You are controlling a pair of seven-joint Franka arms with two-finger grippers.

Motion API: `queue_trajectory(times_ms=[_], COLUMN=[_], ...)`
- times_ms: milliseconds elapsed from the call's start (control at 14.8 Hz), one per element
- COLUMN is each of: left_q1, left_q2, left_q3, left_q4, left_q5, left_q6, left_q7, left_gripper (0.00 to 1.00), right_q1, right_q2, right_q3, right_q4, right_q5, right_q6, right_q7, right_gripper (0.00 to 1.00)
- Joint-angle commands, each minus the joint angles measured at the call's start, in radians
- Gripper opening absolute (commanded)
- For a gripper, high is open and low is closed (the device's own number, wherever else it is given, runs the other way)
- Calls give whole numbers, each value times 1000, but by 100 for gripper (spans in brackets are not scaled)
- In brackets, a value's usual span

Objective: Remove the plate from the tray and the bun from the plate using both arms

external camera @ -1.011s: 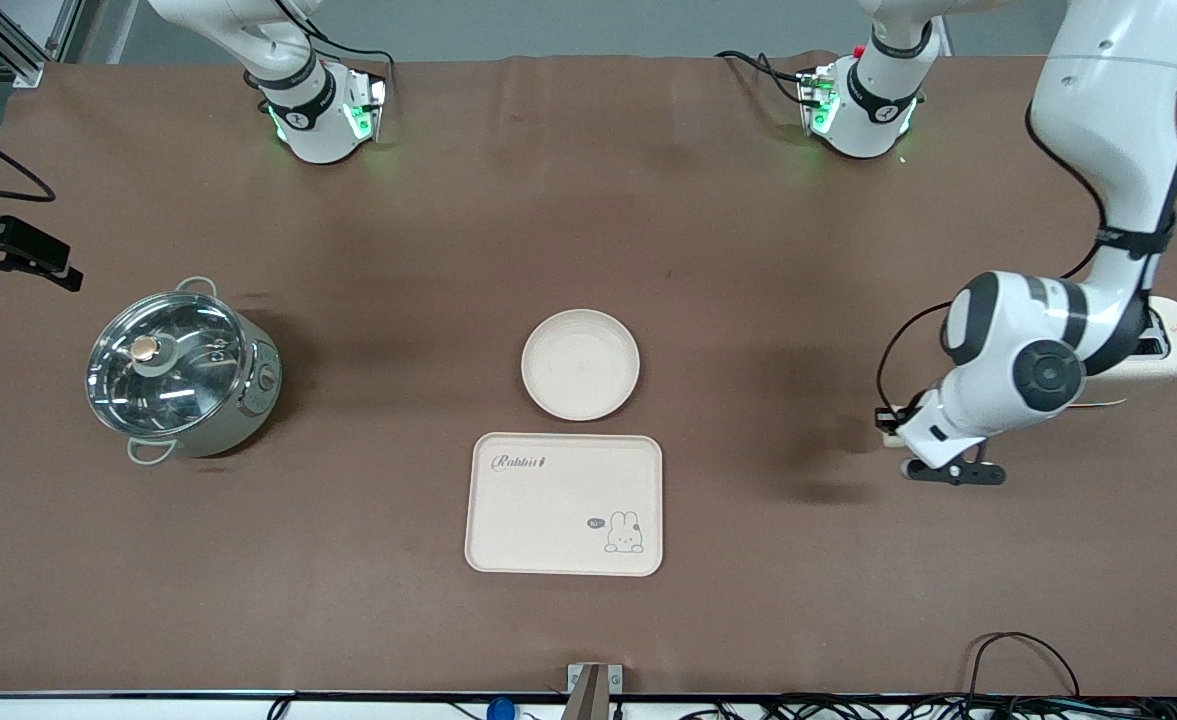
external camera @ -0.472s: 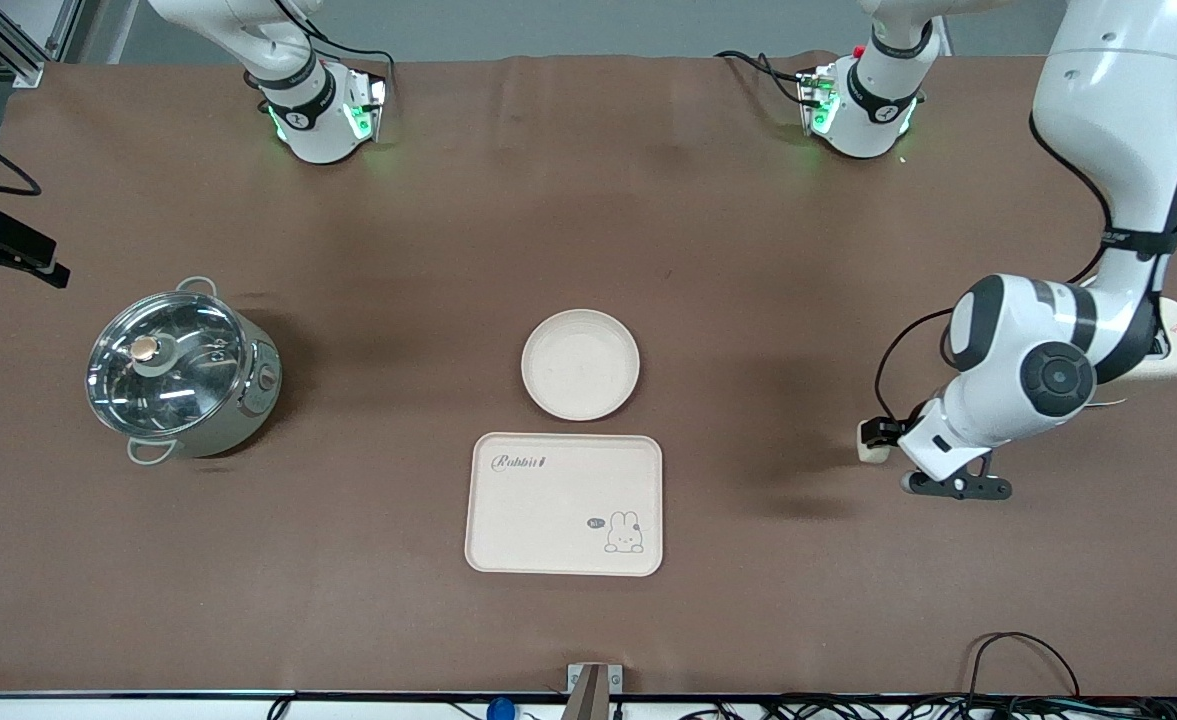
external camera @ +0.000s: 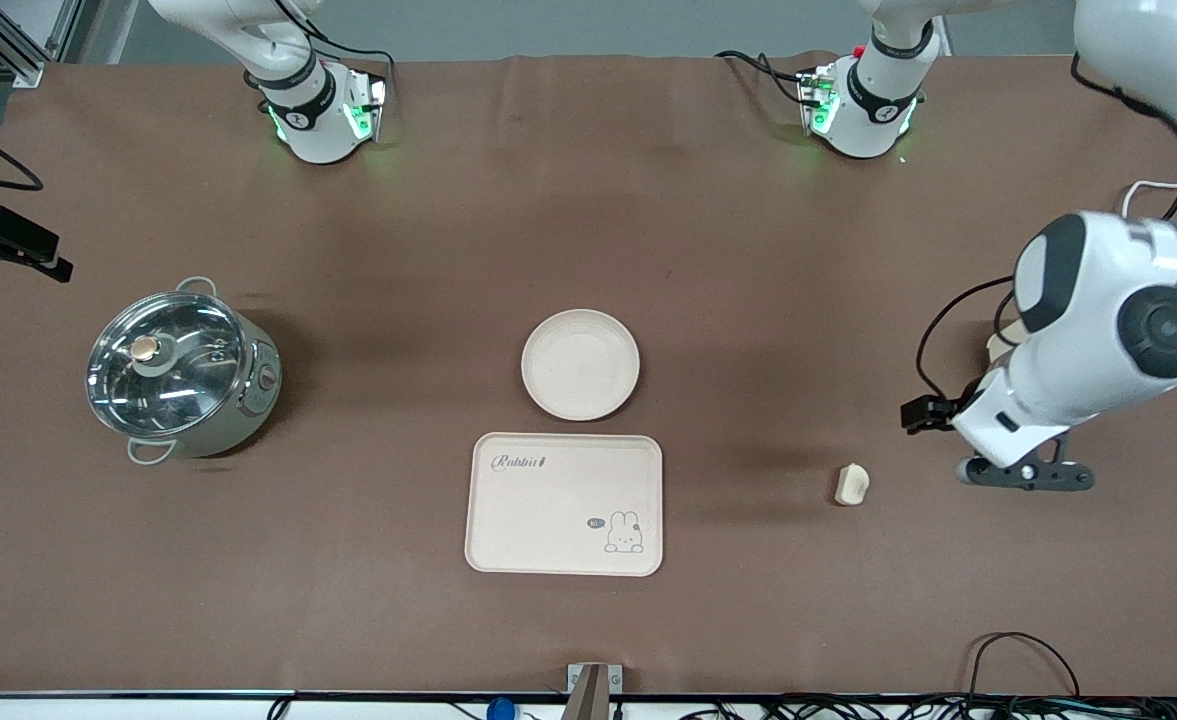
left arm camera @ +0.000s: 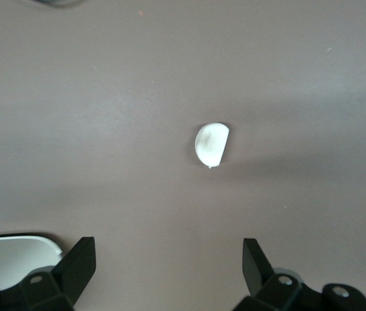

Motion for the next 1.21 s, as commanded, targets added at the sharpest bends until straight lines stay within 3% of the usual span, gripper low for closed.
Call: queue_trajectory(times_ms=[0, 135, 270, 404, 539, 742, 1146], left_q1=[-8, -41, -142, -248, -241, -204, -180], left_q2=[-109, -212, -302, -414, -478, -470, -397], left_q3=[-8, 13, 102, 240, 262, 260, 266], left_q4=[-7, 1, 3, -66, -128, -134, -31], left_q5=[7, -5, -17, -98, -117, -120, -135], left_q6=[-131, -206, -289, -329, -319, -299, -300], left_q7=[11, 12, 31, 34, 73, 104, 90], left_gripper=[100, 100, 100, 100, 100, 100, 100], right_q1=[-1, 3, 2, 0, 2, 2, 5], right_q2=[5, 5, 5, 5, 4, 4, 2], right_q3=[12, 12, 12, 10, 10, 10, 12], right_q4=[19, 20, 19, 20, 20, 19, 5], right_q5=[-8, -8, -8, -8, -9, -18, -20], right_q6=[-35, -35, -37, -35, -35, -27, -30], right_q7=[-11, -13, -10, -13, -4, -3, -2], right_gripper=[100, 100, 100, 100, 100, 100, 100])
